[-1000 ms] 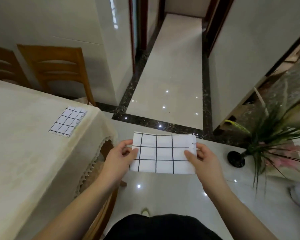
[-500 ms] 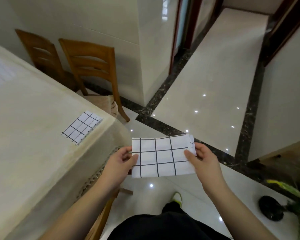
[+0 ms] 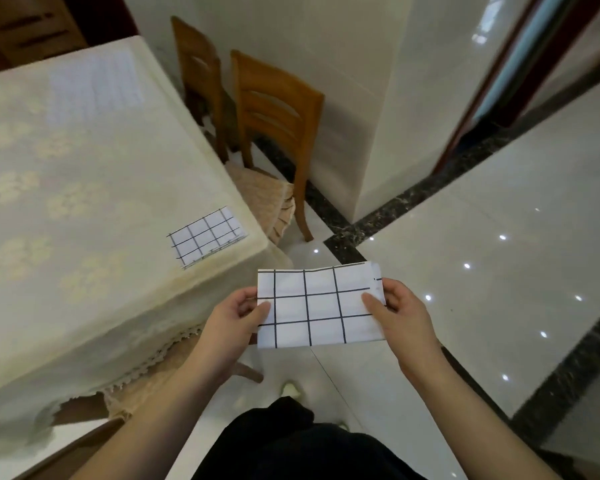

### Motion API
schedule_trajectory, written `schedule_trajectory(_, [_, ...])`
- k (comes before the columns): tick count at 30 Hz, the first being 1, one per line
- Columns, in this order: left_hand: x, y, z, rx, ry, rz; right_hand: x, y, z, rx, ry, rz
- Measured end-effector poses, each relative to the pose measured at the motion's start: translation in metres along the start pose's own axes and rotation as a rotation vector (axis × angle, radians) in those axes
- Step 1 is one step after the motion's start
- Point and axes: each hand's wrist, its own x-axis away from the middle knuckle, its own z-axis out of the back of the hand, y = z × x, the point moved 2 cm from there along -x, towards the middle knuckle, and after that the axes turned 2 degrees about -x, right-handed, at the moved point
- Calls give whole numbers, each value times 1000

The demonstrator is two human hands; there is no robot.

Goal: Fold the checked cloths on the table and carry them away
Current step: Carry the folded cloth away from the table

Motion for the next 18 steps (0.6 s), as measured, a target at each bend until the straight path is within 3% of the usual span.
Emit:
schedule_trajectory(7, [-35,0,27,181,174,37,-75,-16,-47,127,-172,8])
schedule_trajectory(18, [-96,-11,95,201,407,91,-154,-41,-141,241,-439,-59])
